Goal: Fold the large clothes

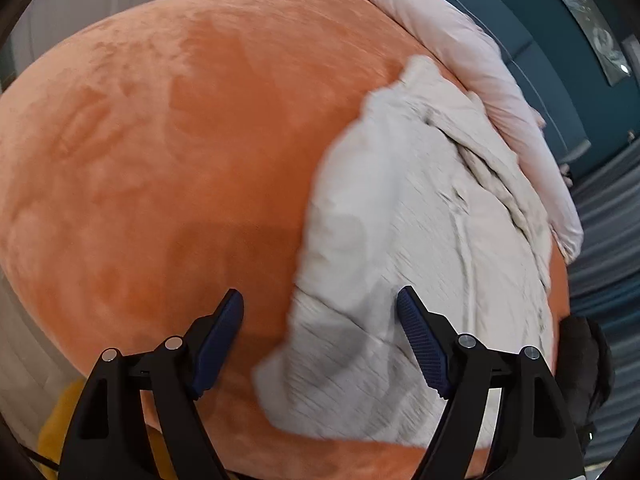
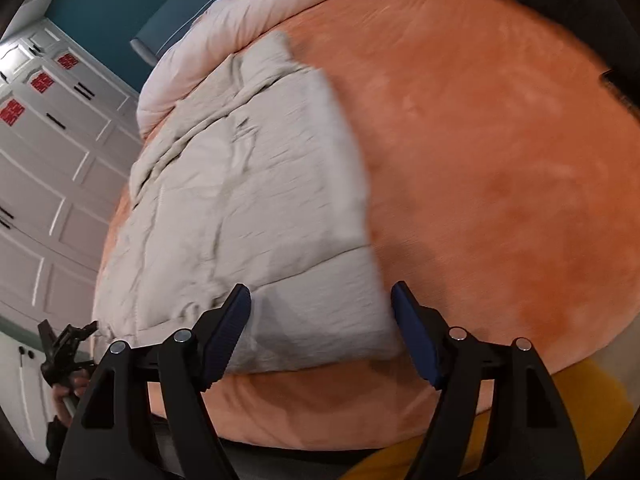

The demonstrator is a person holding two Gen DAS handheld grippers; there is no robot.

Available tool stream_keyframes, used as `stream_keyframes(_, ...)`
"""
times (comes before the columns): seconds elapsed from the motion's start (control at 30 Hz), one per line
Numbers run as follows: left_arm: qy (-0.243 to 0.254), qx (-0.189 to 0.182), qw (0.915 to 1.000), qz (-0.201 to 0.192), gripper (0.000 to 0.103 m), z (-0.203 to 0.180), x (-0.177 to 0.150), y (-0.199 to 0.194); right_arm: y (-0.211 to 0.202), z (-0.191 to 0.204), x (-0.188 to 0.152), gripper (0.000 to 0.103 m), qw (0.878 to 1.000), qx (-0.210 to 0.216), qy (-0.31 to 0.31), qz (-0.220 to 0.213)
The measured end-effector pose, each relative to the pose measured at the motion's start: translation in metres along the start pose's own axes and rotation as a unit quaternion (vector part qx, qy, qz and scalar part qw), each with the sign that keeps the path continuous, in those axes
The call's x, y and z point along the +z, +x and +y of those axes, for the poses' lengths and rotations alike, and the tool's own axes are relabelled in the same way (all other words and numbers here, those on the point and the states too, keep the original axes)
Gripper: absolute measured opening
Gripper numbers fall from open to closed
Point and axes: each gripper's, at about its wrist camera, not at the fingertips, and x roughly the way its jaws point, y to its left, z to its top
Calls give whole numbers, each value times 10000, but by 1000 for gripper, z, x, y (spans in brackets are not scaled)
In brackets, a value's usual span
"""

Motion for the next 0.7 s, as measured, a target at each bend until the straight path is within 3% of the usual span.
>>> stream_keyframes(0.03, 45, -78, 9999, 45, 70, -4, -1, 2, 4, 5, -1, 70, 10000, -24, -22, 13)
stream_keyframes(0.1, 151, -194, 9996, 113, 44, -12, -4, 4, 7, 16, 1, 58, 9999, -85, -119, -36)
stream_keyframes(0.17, 339, -236, 9991, 77, 31, -17, -8, 1, 9, 25, 5, 35, 9998, -59, -180, -119)
stream_keyframes(0.2, 418, -257, 9988, 59, 19, -18, -10, -1, 8, 28, 6, 30, 9997, 4, -182, -144)
stream_keyframes(0.27, 545, -393, 9977, 19, 10, -23, -12, -12, -3, 35, 6, 18, 9993, 82, -264, -270)
stream_keyframes(0.47, 958, -657, 9931, -184, 5, -35, -27, -60, -48, 54, -4, 13, 9965, 193, -662, -481)
stream_keyframes(0.7, 1222, -605, 9905, 168, 4, -14, -92, -119, -99, 49, -56, 12, 9884, -239, -1495, 68)
